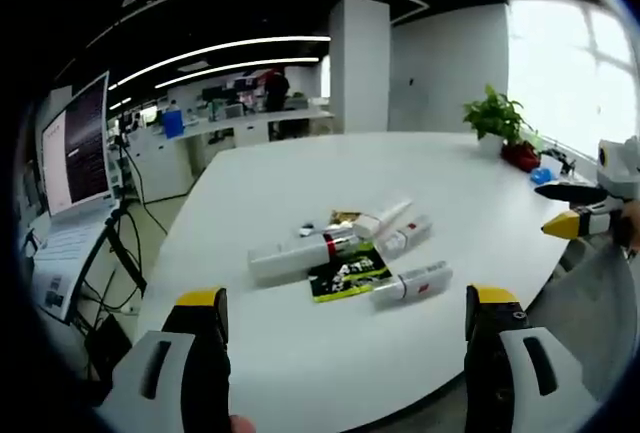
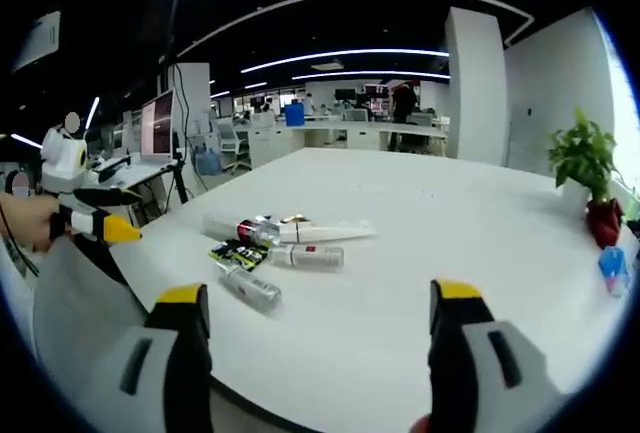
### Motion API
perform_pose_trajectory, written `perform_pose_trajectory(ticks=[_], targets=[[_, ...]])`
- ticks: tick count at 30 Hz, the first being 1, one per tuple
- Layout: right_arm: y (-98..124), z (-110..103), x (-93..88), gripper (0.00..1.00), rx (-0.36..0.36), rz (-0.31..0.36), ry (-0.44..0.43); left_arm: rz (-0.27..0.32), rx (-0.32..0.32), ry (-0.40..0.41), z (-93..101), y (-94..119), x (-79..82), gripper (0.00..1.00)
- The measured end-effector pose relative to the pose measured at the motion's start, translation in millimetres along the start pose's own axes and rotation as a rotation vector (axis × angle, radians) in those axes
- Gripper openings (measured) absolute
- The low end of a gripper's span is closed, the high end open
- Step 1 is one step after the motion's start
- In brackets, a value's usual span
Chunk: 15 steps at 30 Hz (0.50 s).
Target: Arrange the skincare products in the storage area until every visible bottle or jar stands upright without overlapping.
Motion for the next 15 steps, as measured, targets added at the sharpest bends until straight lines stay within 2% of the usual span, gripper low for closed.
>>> perform_pose_trajectory(ticks=[15], targets=[[-0.4, 0.7, -0.4, 0.91, -0.002, -0.008, -0.003, -0.017, -0.005, -0.005, 0.1, -1.7, -0.7, 0.97]])
Point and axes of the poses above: the point that each gripper's makers call its tool centre point, and the gripper's own axes: y roughly backward along the fingers, z roughly to its right, x roughly out of its top, the point moved 8 cm from there along y, roughly backward along the fingers, and after that the axes turned 6 degrees about y, right-handed, at the moved point
